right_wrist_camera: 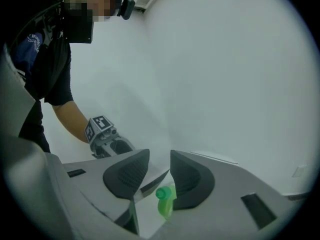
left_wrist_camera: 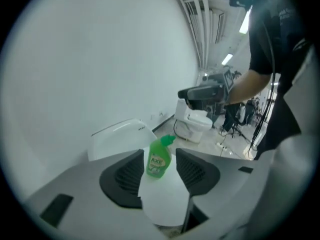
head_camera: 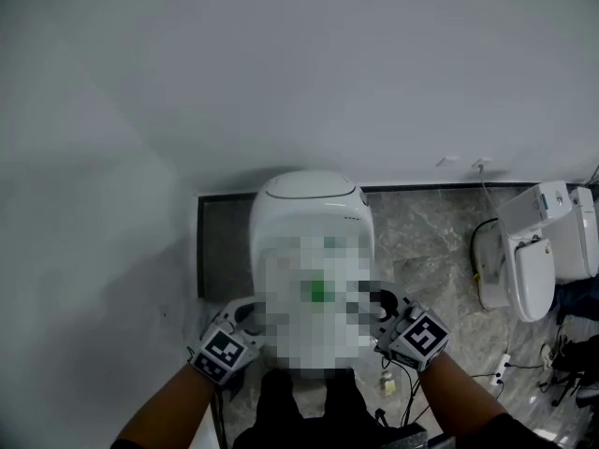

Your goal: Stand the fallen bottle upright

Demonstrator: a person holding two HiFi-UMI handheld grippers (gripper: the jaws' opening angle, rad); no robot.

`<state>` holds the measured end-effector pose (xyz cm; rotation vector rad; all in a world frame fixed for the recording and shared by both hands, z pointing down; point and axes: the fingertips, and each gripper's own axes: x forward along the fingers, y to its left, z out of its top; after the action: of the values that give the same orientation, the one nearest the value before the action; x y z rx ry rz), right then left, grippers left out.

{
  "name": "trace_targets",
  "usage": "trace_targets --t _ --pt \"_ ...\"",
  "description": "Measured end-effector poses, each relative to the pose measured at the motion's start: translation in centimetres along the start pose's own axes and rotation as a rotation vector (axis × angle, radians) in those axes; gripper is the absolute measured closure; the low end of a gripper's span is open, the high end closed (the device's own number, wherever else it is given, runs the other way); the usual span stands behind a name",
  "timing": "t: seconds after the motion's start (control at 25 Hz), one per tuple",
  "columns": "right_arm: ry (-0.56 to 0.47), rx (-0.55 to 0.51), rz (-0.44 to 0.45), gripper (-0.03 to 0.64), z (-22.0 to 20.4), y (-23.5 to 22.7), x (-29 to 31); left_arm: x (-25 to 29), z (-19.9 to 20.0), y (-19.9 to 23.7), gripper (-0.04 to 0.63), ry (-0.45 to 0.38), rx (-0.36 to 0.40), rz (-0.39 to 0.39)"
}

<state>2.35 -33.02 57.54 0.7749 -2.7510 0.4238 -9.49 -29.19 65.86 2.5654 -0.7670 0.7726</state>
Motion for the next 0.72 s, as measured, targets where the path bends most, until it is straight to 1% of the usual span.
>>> trace_targets --t 0.12,0.16,0.28,0.4,0.48,0.56,0.64,0.72 --pt "0.003 -0.016 0.001 0.517 2.8 1.5 -2.1 -4.5 4.1 -1.8 0.422 -0.131 -0.094 -0.014" --pt "0.003 -0.022 0.0 0.549 3.7 2.0 -2.8 -5.9 5.3 -2.3 0.451 -0.173 -0.119 -0.017" --pt "-0.004 -0.03 -0.007 0.591 6.8 3.6 -4.8 -10.2 8.6 -3.7 0.517 -0.267 -0.151 0.0" --pt "-0.017 -0.023 -0.012 0.592 10.5 5.4 -7.0 -14.7 12.1 -4.9 0.58 -0.339 -0.171 0.021" --pt "-0.029 -0.008 -0.032 0.594 13.0 6.0 -8.5 -17.9 14.8 -5.9 0.58 -0.383 -0.187 0.022" --pt "-0.044 0.0 -0.045 0.595 15.7 6.8 -10.0 -21.3 17.8 -6.8 0.58 -0.422 -0.179 0.027" --pt "-0.082 0.003 -0.034 0.595 19.0 8.0 -11.6 -24.6 20.8 -7.6 0.581 -0.463 -0.165 0.046" --pt "-0.131 0.013 -0.023 0.595 22.2 9.5 -13.0 -27.4 23.2 -8.3 0.581 -0.508 -0.176 0.065"
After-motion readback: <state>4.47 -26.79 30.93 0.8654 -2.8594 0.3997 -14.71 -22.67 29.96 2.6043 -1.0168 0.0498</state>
